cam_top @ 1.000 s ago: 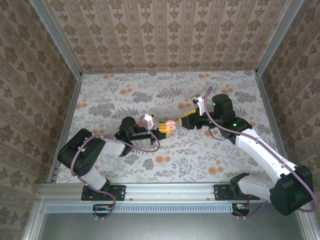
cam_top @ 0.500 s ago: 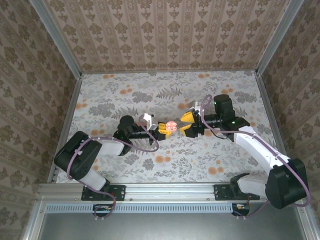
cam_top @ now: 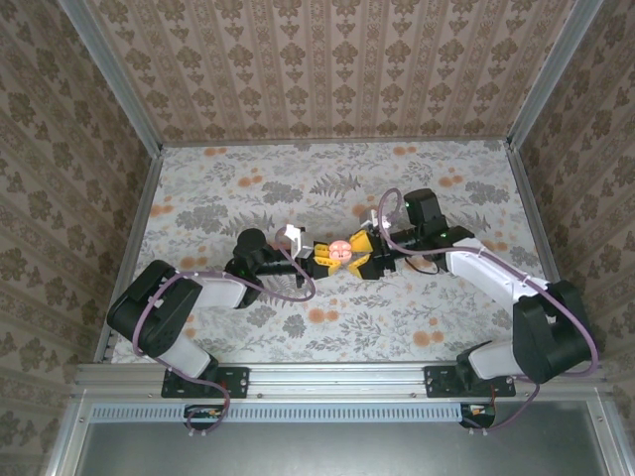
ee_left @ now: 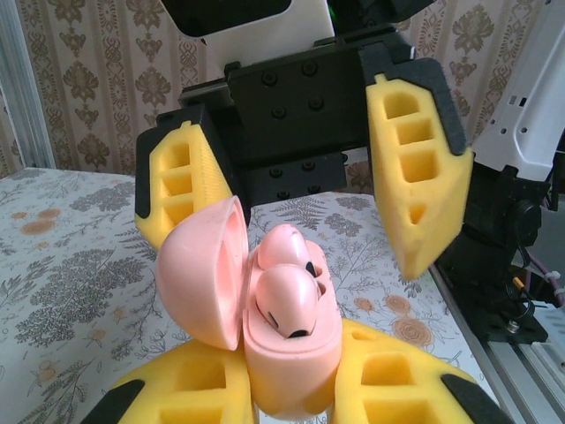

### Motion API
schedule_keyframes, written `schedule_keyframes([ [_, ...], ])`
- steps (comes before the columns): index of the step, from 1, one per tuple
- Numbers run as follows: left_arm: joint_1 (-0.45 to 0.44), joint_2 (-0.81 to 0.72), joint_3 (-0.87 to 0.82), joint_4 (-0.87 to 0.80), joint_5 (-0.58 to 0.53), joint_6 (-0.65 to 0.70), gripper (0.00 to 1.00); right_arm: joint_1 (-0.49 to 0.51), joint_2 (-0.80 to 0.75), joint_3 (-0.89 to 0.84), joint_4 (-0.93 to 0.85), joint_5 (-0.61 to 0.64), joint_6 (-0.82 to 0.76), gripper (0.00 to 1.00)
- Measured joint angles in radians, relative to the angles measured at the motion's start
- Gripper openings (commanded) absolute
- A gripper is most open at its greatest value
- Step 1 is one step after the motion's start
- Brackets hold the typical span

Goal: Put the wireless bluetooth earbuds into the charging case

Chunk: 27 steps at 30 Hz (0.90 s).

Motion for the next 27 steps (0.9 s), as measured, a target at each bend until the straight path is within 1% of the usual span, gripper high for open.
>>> schedule_keyframes([
  [6, 0.0, -0.002, 0.001, 0.0, 0.0, 0.0, 0.11, 0.032, 0.054, 0.034, -0.009, -0.006, -0.022, 0.55],
  [10, -0.003, -0.012, 0.001, -0.007, 0.0, 0.001, 0.11, 0.031, 0.054, 0.04, -0.021, -0.01, -0.051, 0.49],
  [16, -0.008, -0.016, 0.001, -0.01, 0.005, 0.001, 0.1, 0.024, 0.045, 0.04, -0.042, -0.022, -0.115, 0.45],
  [23, -0.016, -0.022, 0.001, -0.003, 0.013, 0.005, 0.1, 0.0, -0.061, 0.034, -0.06, -0.051, -0.163, 0.4],
  [27, -0.019, -0.027, 0.001, -0.002, 0.021, 0.008, 0.1, -0.013, -0.129, 0.009, -0.058, -0.06, -0.167, 0.4],
])
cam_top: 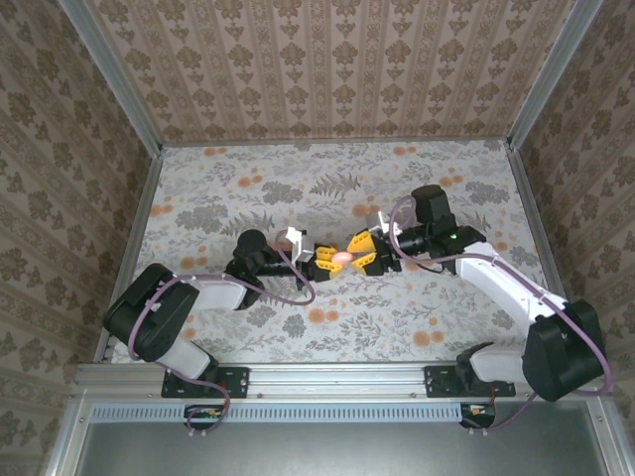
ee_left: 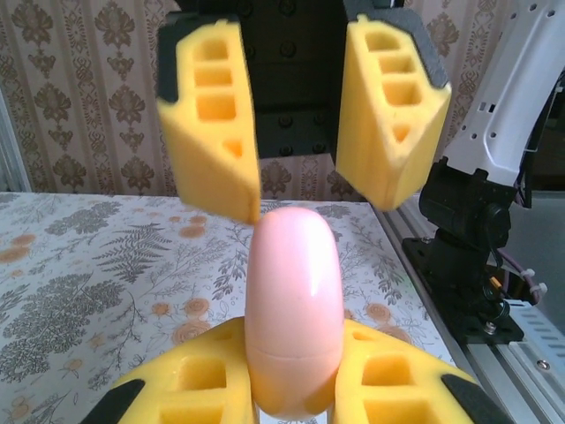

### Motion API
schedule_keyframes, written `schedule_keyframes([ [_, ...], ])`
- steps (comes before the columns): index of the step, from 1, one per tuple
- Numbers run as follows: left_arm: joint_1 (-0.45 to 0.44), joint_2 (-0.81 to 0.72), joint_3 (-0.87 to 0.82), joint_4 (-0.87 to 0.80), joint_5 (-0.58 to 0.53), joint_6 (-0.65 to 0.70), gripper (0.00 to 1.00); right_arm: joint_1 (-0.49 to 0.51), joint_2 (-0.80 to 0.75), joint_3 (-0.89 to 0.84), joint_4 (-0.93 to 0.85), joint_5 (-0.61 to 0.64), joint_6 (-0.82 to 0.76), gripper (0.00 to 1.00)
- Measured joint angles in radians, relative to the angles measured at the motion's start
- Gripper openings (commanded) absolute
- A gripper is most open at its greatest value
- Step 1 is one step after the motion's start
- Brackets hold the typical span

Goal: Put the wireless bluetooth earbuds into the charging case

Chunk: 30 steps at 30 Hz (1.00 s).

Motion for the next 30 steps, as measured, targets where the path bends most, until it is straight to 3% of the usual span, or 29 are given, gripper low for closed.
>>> schedule_keyframes([
  [9, 0.014, 0.0, 0.0, -0.028, -0.03, 0.0, 0.1, -0.046, -0.118, -0.118, 0.083, 0.033, 0.07, 0.45],
  [14, 0.014, 0.0, 0.0, -0.028, -0.03, 0.0, 0.1, -0.03, -0.099, -0.127, 0.121, 0.06, 0.107, 0.5],
  [30, 0.029, -0.006, 0.0, -0.04, -0.06, 0.0, 0.1, 0.013, 0.022, -0.042, 0.084, 0.114, 0.113, 0.49],
])
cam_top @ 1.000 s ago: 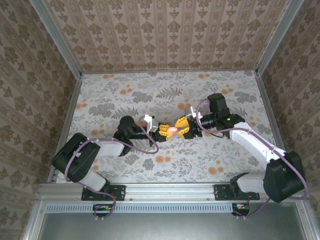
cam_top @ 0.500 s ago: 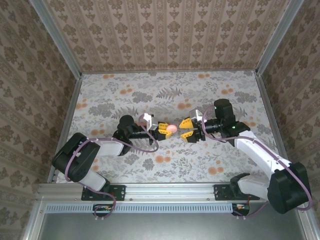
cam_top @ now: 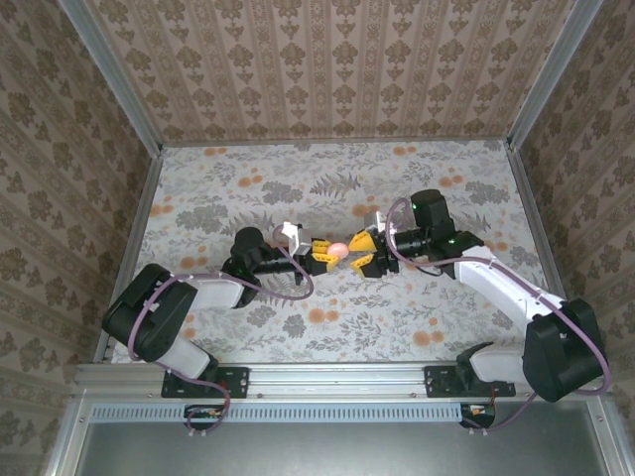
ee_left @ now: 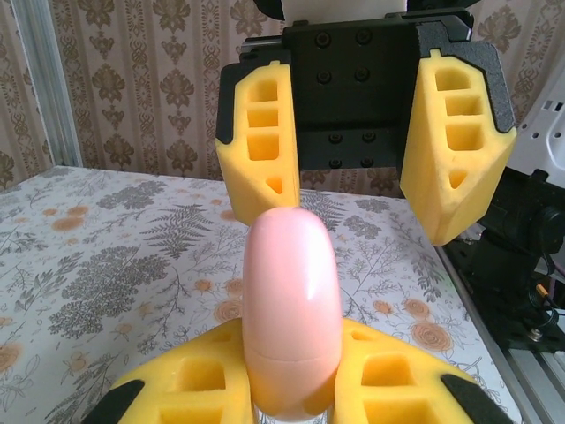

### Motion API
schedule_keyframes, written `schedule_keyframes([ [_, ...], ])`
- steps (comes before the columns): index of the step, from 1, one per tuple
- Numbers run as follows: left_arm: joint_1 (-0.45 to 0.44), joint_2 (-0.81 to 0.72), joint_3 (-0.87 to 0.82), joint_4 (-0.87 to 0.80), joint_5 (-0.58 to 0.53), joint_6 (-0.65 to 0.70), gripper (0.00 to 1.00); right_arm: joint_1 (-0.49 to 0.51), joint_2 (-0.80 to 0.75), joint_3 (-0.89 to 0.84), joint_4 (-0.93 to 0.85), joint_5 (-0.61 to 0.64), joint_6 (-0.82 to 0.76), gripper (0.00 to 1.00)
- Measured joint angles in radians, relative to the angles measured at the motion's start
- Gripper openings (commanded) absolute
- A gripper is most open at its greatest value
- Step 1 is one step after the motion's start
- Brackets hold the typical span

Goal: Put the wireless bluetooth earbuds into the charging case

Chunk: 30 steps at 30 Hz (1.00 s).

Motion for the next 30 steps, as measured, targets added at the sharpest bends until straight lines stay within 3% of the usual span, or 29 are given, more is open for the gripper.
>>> schedule_keyframes([
  [10, -0.001, -0.016, 0.0, -0.034, -0.022, 0.009, 0.1, -0.002, -0.006, 0.006, -0.012, 0.02, 0.0, 0.48],
  [19, -0.015, -0.026, 0.0, -0.038, -0.003, 0.016, 0.1, -0.029, -0.138, -0.043, -0.002, 0.071, -0.002, 0.5],
  [30, -0.023, -0.029, 0.0, -0.038, 0.005, 0.016, 0.1, 0.002, -0.044, -0.039, 0.006, 0.069, -0.003, 0.49],
])
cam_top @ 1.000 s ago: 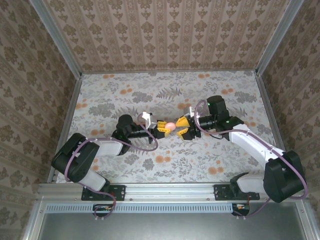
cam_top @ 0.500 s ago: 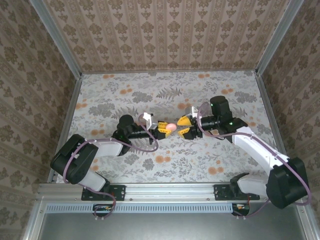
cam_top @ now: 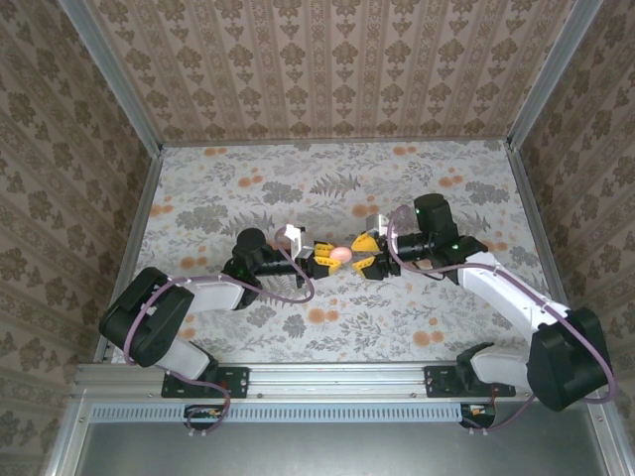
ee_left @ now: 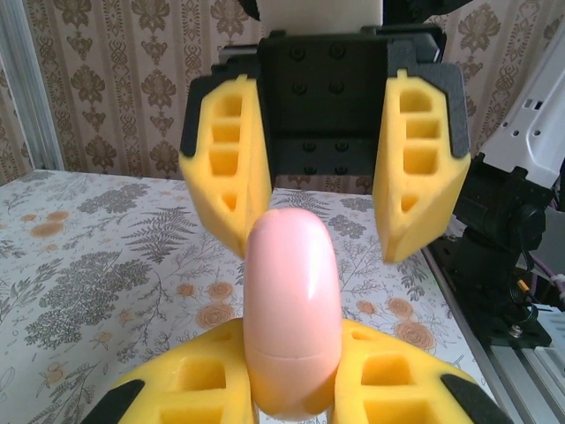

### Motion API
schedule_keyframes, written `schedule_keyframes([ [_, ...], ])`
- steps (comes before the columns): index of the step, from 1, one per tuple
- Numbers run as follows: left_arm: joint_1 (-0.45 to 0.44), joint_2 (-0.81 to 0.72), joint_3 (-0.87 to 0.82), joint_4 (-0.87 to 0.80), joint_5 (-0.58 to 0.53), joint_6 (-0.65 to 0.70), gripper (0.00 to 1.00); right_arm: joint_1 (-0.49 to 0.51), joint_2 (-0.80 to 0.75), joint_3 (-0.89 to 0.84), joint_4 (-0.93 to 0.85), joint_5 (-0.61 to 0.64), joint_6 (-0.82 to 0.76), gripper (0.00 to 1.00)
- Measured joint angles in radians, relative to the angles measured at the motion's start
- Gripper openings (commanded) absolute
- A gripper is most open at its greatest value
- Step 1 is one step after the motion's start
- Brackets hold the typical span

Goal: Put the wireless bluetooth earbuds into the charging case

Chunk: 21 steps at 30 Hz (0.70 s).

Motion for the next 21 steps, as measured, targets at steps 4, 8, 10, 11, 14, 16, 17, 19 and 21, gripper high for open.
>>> schedule_keyframes([
  [4, 0.0, -0.006, 0.0, 0.0, 0.0, 0.0, 0.1, 0.019, 0.045, 0.023, 0.002, -0.009, -0.003, 0.44],
  [8, 0.0, -0.011, 0.0, 0.0, 0.003, 0.0, 0.1, 0.027, 0.069, 0.045, 0.006, -0.027, -0.015, 0.39],
  [10, 0.0, -0.011, 0.0, 0.0, 0.005, 0.0, 0.1, 0.029, 0.077, 0.052, 0.01, -0.033, -0.022, 0.34],
  [11, 0.0, -0.011, 0.0, 0.0, 0.007, 0.0, 0.1, 0.029, 0.081, 0.054, 0.01, -0.037, -0.026, 0.31],
  [14, 0.0, -0.011, 0.0, 0.0, 0.014, 0.0, 0.1, 0.028, 0.09, 0.061, 0.012, -0.046, -0.038, 0.21],
  [16, 0.0, -0.011, 0.0, -0.001, 0.017, 0.0, 0.11, 0.026, 0.092, 0.064, 0.006, -0.05, -0.05, 0.17],
  [17, 0.0, -0.013, 0.0, -0.002, 0.017, 0.0, 0.11, 0.025, 0.092, 0.065, 0.004, -0.052, -0.054, 0.16],
  [19, 0.0, -0.016, 0.0, -0.005, 0.018, 0.0, 0.11, 0.024, 0.092, 0.067, -0.003, -0.054, -0.062, 0.14],
  [21, 0.0, -0.017, 0.0, -0.008, 0.018, 0.0, 0.11, 0.024, 0.092, 0.068, -0.008, -0.053, -0.071, 0.12],
])
